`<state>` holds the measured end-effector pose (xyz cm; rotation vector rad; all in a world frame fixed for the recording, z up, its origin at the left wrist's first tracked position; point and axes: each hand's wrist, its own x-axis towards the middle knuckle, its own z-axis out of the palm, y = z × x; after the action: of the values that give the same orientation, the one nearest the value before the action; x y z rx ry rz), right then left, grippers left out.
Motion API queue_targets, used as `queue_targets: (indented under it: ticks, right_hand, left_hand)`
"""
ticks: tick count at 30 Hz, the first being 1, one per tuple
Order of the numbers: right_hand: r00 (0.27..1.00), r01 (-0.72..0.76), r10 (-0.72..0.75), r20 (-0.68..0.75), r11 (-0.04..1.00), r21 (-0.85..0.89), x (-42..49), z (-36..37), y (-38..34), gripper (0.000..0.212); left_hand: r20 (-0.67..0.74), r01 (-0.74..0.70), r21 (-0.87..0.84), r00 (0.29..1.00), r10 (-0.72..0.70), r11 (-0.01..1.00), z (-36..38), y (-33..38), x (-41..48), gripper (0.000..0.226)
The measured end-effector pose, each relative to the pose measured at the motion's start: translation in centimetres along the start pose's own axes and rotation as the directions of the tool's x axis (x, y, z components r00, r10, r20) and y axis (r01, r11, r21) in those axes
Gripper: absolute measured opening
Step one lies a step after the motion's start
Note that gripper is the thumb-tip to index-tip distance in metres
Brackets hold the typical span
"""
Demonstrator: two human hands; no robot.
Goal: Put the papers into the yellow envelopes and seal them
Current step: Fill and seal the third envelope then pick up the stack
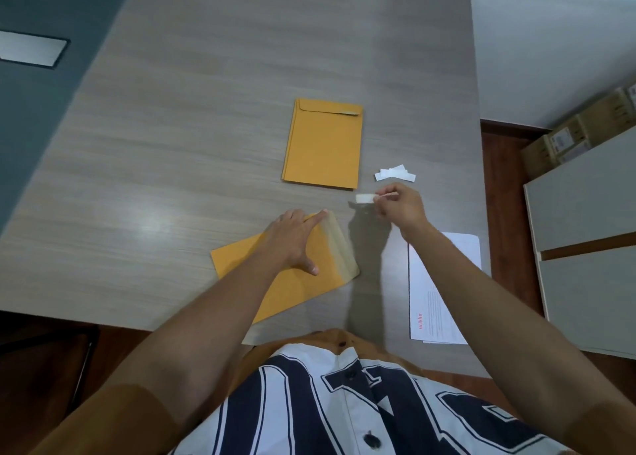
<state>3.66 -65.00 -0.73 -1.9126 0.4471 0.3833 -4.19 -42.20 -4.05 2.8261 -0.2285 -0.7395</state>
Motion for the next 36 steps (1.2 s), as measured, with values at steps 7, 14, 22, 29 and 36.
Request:
queue_targets:
  ticks: [7, 14, 22, 29, 36]
  right_hand:
    - [0.969, -0.165, 0.203, -0.141, 0.955, 0.245, 2.6, -2.5, -1.0, 0.032]
    - [0.976, -0.094, 0.098, -0.197, 0.995, 0.028, 0.4, -4.8, 0.4, 0.04]
    - [0.915, -0.088, -0.071, -0.397, 0.925, -0.369, -5.1, -11.1, 6.7, 0.034]
    - [0.912, -0.299, 0.115, -0.393, 0.844, -0.446, -8.2, -14.5, 12.1, 0.058]
    - [0.934, -0.242, 0.084, -0.346, 0.863, -0.443, -8.8, -14.3, 13.9, 0.053]
  left_hand:
    - [0.042, -0.042, 0.055, 0.998, 0.04, 0.998, -1.5, 0.6, 0.4, 0.138]
    - [0.035, -0.055, 0.166, 0.998, 0.05, 0.985, -2.6, 2.9, 0.5, 0.113]
    - [-0.159, -0.11, -0.011, 0.981, 0.107, 0.994, -1.4, 12.5, 0.1, 0.043]
    - [-0.065, 0.109, -0.408, 0.987, -0.148, 0.906, 2.6, 20.2, 0.7, 0.051]
    - [0.078, 0.334, -0.711, 0.912, -0.403, 0.618, 2.7, 24.7, 1.4, 0.066]
